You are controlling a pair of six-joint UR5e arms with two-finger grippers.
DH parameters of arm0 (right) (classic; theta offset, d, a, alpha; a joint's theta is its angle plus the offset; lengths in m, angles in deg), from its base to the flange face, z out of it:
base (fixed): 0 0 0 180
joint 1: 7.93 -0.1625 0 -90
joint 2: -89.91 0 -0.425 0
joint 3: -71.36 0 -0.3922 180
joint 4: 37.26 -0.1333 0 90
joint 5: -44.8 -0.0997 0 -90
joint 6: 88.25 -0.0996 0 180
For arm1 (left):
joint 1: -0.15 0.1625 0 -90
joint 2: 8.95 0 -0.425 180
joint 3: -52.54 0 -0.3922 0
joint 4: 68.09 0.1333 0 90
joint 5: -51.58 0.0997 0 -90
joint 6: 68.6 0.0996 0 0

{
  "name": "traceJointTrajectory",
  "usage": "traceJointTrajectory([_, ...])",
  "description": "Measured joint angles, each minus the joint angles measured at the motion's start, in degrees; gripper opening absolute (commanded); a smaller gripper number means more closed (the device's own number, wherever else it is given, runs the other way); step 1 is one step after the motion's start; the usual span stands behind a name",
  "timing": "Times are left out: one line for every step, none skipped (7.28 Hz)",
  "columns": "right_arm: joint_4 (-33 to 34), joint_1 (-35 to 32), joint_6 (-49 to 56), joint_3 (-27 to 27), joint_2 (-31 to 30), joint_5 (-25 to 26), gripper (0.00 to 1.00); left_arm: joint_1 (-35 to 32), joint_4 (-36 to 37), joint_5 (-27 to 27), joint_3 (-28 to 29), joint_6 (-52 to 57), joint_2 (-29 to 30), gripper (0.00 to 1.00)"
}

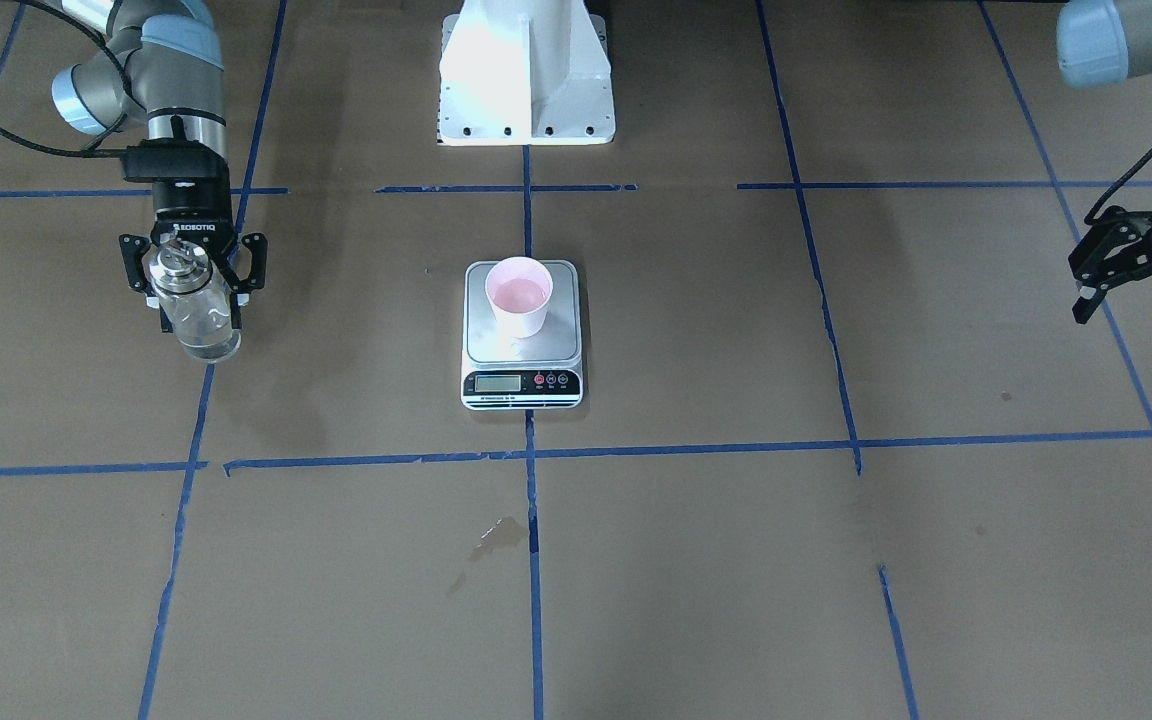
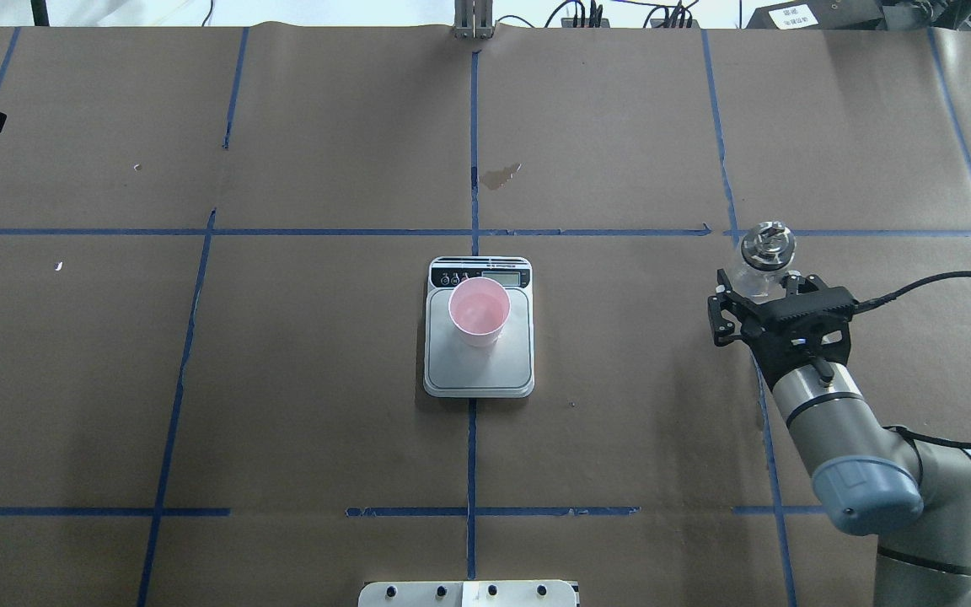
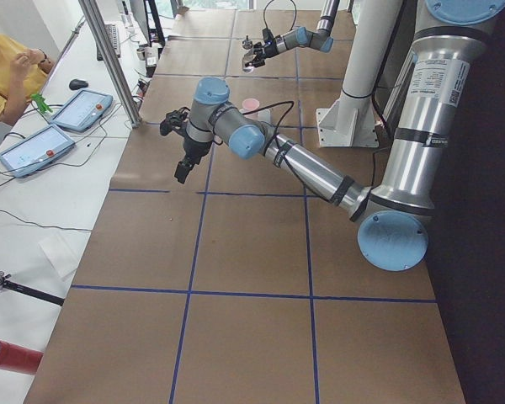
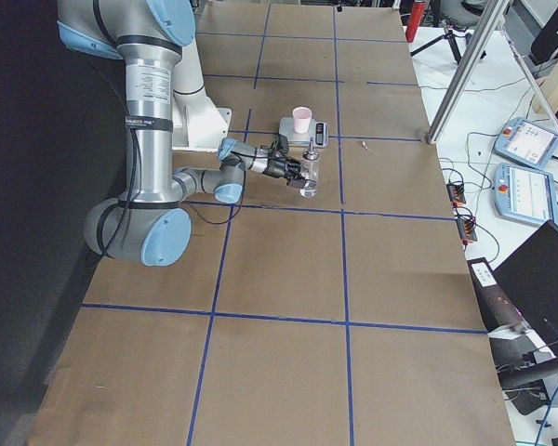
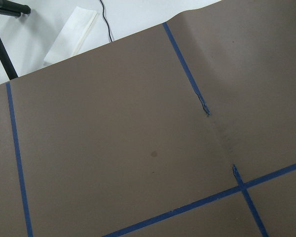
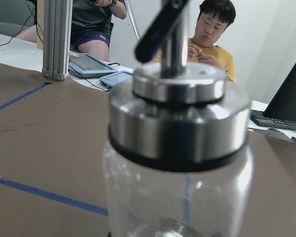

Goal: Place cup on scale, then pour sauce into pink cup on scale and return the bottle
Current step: 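Lift the bottle with the right gripper and carry it over the cup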

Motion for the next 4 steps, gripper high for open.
traceJointTrajectory([9.26,0.04,0.39,1.95,3.42,-0.2,0.0,-0.04,0.0,0.02,0.0,0.0,-0.03,1.0])
traceJointTrajectory([19.63,0.07,0.55,3.22,8.1,-0.15,0.0,-0.05,0.0,0.02,0.0,0.0,-0.05,1.0])
traceJointTrajectory([30.83,0.2,0.63,3.77,13.88,-0.21,0.0,-0.06,0.0,0.05,0.02,0.0,-0.06,1.0])
traceJointTrajectory([43.04,0.41,1.01,3.98,20.22,-0.68,0.0,-0.05,0.0,0.06,0.08,0.0,-0.06,1.0])
